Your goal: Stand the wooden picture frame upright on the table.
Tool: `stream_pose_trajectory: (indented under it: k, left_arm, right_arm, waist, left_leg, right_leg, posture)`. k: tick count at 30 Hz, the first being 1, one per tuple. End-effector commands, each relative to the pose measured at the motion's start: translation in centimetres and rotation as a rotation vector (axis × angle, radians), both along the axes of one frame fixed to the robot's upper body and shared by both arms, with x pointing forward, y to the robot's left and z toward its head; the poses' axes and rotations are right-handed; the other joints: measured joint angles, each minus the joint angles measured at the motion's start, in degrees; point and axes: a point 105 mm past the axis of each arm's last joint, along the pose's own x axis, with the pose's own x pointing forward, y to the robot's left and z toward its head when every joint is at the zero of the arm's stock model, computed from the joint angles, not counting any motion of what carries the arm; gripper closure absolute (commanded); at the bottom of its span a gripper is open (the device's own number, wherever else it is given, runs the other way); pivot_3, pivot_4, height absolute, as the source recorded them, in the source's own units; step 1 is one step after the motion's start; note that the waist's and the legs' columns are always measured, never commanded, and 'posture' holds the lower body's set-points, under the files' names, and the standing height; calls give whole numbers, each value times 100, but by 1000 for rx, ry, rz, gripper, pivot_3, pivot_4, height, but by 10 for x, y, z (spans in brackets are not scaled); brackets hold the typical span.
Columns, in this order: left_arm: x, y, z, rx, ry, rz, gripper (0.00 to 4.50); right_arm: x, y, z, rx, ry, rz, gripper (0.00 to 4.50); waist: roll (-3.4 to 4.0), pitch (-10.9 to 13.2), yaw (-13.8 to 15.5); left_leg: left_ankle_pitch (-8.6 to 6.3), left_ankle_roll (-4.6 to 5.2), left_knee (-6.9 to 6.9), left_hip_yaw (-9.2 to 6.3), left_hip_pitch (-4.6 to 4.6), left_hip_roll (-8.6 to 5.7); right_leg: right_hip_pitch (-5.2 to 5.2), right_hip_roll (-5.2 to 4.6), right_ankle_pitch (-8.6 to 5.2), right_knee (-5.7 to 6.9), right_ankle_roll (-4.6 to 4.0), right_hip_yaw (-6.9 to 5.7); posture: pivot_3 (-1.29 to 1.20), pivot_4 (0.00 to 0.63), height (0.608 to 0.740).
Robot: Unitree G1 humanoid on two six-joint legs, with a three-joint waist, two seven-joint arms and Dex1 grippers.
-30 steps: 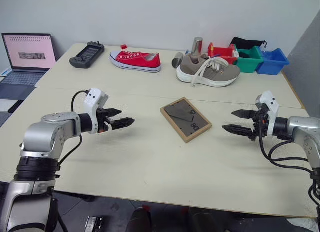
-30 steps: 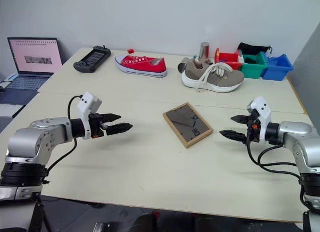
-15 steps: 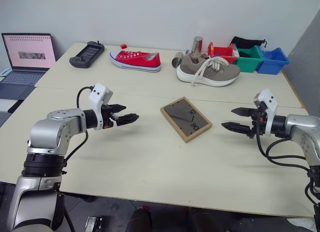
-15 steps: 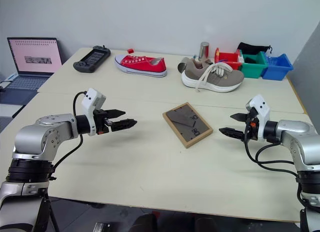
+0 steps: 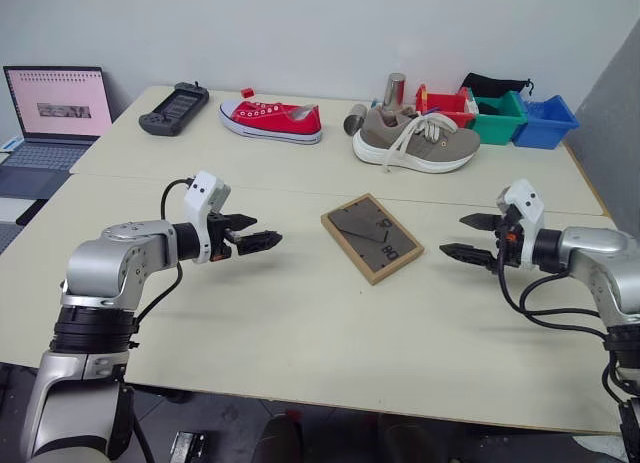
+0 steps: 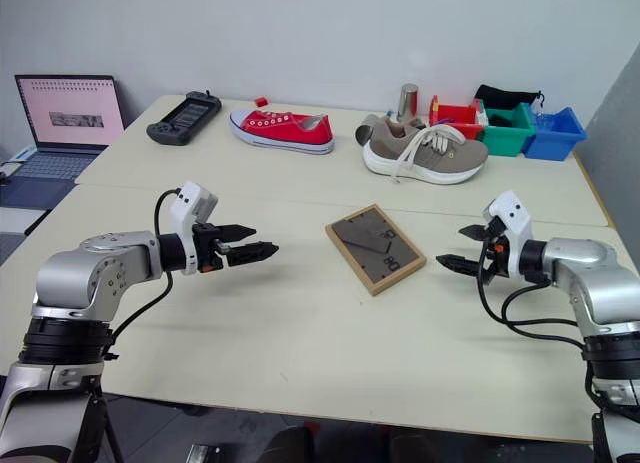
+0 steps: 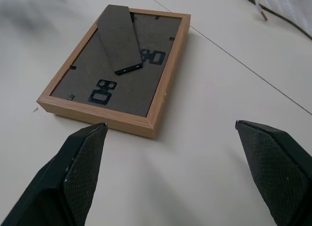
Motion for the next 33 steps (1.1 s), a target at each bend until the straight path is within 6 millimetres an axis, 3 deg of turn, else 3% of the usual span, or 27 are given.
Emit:
stream_pose_trajectory:
  k: [1, 6, 10, 16, 18, 22, 28, 33]
  left_arm:
    - [-6, -16, 6, -31, -39, -55, 521]
    - [-4, -27, -10, -6, -42, -59, 1776]
    - [14, -33, -27, 88, -103, -24, 2602]
    - [40, -49, -29, 58, -170, 9, 4014]
    - [43, -54, -28, 53, -181, 0, 4459]
    - [50, -61, -32, 62, -189, -8, 4459]
    - [63, -75, -49, 140, -170, -10, 4459]
    - [72, -88, -46, 138, -179, -40, 4459]
  right_arm:
    - [17, 6, 11, -34, -75, -9, 784]
    - [37, 15, 2, -106, -115, -15, 2142]
    - [50, 24, -15, -193, -154, -11, 3014]
    - [60, 30, -26, -239, -207, -32, 4478]
    - [60, 31, -26, -231, -209, -39, 4500]
    - [57, 35, -27, -223, -208, -20, 4500]
    - [35, 58, -31, -194, -186, 99, 4500]
    - [19, 73, -35, -181, -151, 166, 4500]
  waist:
    - [0, 0, -11]
    - [0, 0, -8]
    - [0, 0, 6]
    - [0, 0, 15]
    - [0, 0, 13]
    - [0, 0, 1]
    - [0, -1, 5]
    - [0, -1, 0]
  left_leg:
    - [0, 0, 1, 1, 0, 0]
    - [0, 0, 1, 0, 1, 2]
    - [1, -1, 2, 2, 1, -2]
    - [1, -2, 2, 2, -1, -3]
    - [1, -2, 2, 2, -1, -3]
    - [1, -2, 2, 2, 0, -3]
    - [1, -2, 3, 0, 0, -6]
    - [1, -2, 3, -1, 0, -6]
  right_leg:
    - [0, 0, 0, 0, 0, 1]
    - [0, 0, 0, 2, -1, -1]
    - [0, -3, 1, 1, -1, 0]
    - [-1, -3, 1, 3, -2, 0]
    - [-1, -3, 1, 3, -2, -1]
    - [-1, -3, 1, 6, -2, -1]
    - [1, -3, 1, 7, -1, -2]
    - [2, -3, 1, 7, -1, -3]
  posture:
    - [0, 150, 740]
    - [0, 150, 740]
    - [0, 150, 740]
    - [0, 150, 740]
    - [0, 150, 740]
    - [0, 150, 740]
    - [0, 150, 740]
    - [0, 150, 740]
